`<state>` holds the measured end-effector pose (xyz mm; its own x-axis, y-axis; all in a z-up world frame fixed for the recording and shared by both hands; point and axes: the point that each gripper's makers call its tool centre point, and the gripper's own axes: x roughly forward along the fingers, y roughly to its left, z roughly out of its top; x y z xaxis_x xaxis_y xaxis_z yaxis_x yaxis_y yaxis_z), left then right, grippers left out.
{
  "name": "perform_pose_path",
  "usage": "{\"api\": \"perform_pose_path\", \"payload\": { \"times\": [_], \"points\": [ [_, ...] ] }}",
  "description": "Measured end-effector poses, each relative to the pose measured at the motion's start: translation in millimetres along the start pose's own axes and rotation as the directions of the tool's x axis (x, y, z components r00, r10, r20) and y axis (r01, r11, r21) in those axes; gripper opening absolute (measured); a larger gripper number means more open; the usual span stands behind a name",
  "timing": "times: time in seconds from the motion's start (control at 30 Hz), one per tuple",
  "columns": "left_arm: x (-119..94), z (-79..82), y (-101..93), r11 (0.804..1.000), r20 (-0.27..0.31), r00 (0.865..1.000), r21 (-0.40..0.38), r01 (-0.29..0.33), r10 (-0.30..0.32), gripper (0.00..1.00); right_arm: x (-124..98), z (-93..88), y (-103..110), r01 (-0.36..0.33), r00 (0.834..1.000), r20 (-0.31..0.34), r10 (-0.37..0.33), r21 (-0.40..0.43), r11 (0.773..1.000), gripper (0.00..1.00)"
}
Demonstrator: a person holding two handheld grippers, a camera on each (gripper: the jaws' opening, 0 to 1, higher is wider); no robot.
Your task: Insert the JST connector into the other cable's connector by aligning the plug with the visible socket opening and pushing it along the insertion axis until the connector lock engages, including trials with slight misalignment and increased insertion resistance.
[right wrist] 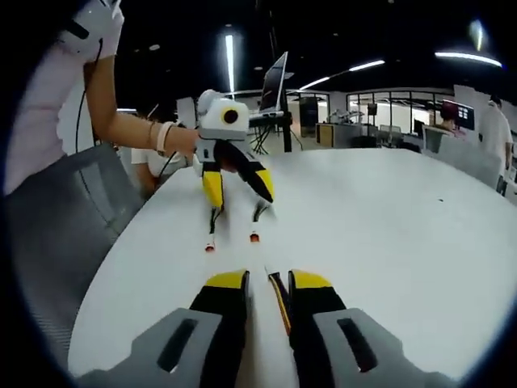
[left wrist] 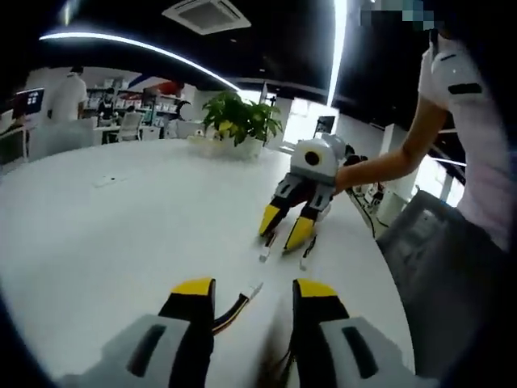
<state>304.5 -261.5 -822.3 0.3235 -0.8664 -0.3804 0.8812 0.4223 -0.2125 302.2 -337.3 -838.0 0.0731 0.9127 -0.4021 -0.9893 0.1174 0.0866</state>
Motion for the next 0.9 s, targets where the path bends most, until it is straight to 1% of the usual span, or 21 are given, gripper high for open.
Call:
{"api": "perform_pose_path", "payload": {
  "times": [0.1,0.17,0.2,0.23,0.27,0.3,0.4,0.47,0.5,0.53,0.63,0.7,0.77,0.8,0.87,0.9],
  "points": [
    [0.8,-4.2,2.0,1.000,0.006,1.000,-0.002,0.011,-0.011,0.29,0.9,-2.4,-1.4,-0.002,1.000,0.007,0.002,0.003,1.000,0.16],
    [1.2,-2.9,4.8,1.000,0.039,0.999,-0.012,0.010,-0.010,0.27,0.9,-3.2,-2.3,-0.003,1.000,0.003,0.003,-0.005,1.000,0.16],
    [1.7,-3.3,7.4,1.000,0.049,0.999,-0.028,0.001,0.000,0.25,0.2,-5.5,-2.9,-0.006,1.000,-0.014,0.005,-0.028,1.000,0.16],
    [2.1,-4.6,8.8,1.000,0.056,0.998,-0.023,-0.005,0.006,0.23,0.1,-4.6,-2.8,-0.004,1.000,-0.008,0.004,-0.029,1.000,0.16],
    [2.5,-4.2,8.6,1.000,0.064,0.998,0.000,-0.006,0.006,0.23,-0.3,-3.6,-2.3,-0.007,1.000,-0.001,0.007,-0.028,1.000,0.16],
    [3.0,-5.6,8.1,1.000,0.068,0.998,-0.002,-0.004,0.004,0.23,-0.5,-2.1,-1.2,-0.016,1.000,0.010,0.016,-0.027,1.000,0.16],
    [4.7,-5.2,6.1,1.000,0.092,0.996,0.012,0.015,-0.016,0.22,0.3,-3.1,0.3,-0.032,0.999,0.008,0.032,-0.033,0.999,0.15],
    [5.9,-7.0,5.8,0.999,0.084,0.996,0.032,0.023,-0.026,0.20,1.0,-4.6,-1.3,-0.030,1.000,0.004,0.031,-0.034,0.999,0.15],
    [6.6,-8.5,6.3,0.998,0.077,0.997,0.050,0.022,-0.026,0.17,1.2,-3.1,-2.0,-0.033,0.999,0.021,0.034,-0.021,0.999,0.14],
    [7.3,-9.3,6.8,0.998,0.075,0.997,0.055,0.020,-0.024,0.15,1.4,-3.1,-2.5,-0.032,0.999,0.022,0.032,-0.023,0.999,0.13],
    [8.6,-9.9,4.7,0.998,0.079,0.996,0.056,0.043,-0.047,0.15,3.2,-3.9,-2.4,-0.035,0.999,0.022,0.035,-0.026,0.999,0.13],
    [9.5,-7.8,1.6,0.996,0.096,0.993,0.058,0.061,-0.067,0.14,4.7,-4.1,-1.3,-0.040,0.999,0.022,0.041,-0.027,0.999,0.13],
    [12.0,-12.6,-2.7,0.994,0.078,0.993,0.073,0.084,-0.089,0.13,6.0,-2.6,0.0,-0.045,0.998,0.032,0.045,-0.023,0.999,0.14],
    [12.9,-14.5,-3.4,0.993,0.076,0.993,0.088,0.082,-0.089,0.13,6.1,-2.4,0.3,-0.044,0.998,0.033,0.045,-0.026,0.999,0.14],
    [13.8,-12.8,-3.3,0.994,0.089,0.992,0.071,0.087,-0.093,0.10,7.1,-1.7,0.3,-0.043,0.998,0.034,0.044,-0.032,0.999,0.13],
    [15.1,-12.0,-0.9,0.995,0.095,0.992,0.065,0.077,-0.083,0.07,7.6,-1.4,0.2,-0.042,0.998,0.035,0.043,-0.035,0.999,0.13]
  ]
}}
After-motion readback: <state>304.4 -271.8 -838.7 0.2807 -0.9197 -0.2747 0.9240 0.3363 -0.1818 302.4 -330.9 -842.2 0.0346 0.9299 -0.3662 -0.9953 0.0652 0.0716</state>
